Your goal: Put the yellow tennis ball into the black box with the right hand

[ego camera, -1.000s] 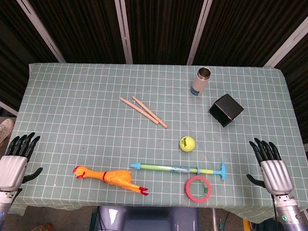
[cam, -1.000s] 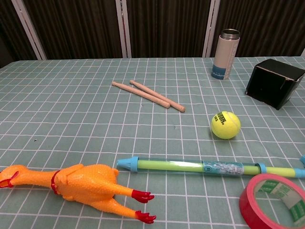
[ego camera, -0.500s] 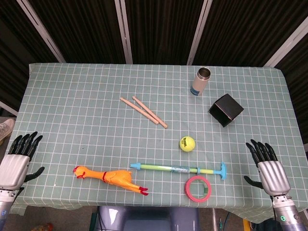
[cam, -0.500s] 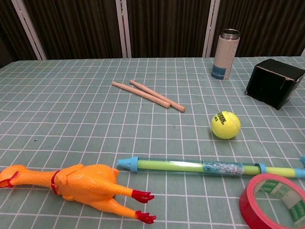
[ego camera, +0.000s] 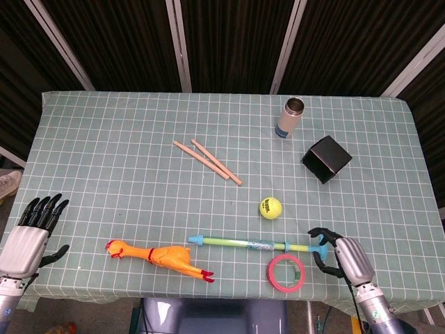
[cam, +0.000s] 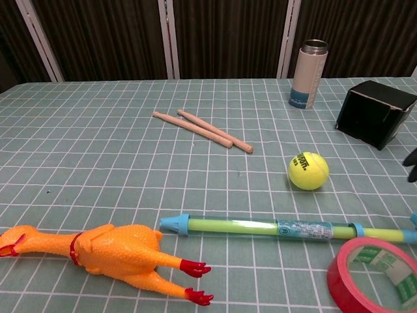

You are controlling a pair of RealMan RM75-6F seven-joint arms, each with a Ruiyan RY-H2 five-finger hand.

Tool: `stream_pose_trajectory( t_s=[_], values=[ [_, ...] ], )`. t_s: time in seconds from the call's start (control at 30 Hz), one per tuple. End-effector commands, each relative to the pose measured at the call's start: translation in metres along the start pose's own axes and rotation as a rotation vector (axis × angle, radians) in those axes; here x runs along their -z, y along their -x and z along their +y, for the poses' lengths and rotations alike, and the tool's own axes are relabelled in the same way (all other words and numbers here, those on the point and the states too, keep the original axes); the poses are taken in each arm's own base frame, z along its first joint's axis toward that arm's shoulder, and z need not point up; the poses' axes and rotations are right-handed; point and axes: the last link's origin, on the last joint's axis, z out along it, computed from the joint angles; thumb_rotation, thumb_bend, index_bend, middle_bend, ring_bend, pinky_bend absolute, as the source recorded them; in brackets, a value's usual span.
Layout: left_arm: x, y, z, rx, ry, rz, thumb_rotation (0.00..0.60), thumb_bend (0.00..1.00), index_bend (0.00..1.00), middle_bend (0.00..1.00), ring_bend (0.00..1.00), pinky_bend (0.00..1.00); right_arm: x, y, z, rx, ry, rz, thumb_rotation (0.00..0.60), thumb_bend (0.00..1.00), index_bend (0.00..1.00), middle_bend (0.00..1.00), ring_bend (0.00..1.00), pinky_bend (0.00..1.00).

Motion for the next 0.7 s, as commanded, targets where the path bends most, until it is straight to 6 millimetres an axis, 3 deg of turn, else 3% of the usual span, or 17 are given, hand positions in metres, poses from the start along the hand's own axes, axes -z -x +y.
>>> stream_pose_trajectory(
  t_s=[0.03,0.27,0.7],
  values=[
    [-0.001,-0.001,0.001,0.001,0.008,0.006,0.600,0.16,0.00,0.00,0.00,0.00,-0.011,0.013,-0.023,-0.146,-0.040,-0.050,0.600,0.50,0.31,0.37,0.45,0.75],
    [0.000,0.000,0.002,0.003,0.018,0.004,0.600,0.16,0.00,0.00,0.00,0.00,-0.029,0.035,-0.049,-0.333,-0.030,-0.110,0.600,0.50,0.31,0.37,0.45,0.75],
    [0.002,-0.002,-0.003,0.015,0.005,0.005,0.600,0.16,0.00,0.00,0.00,0.00,-0.077,0.083,-0.066,-0.439,0.050,-0.221,0.600,0.50,0.30,0.37,0.42,0.74]
  ],
)
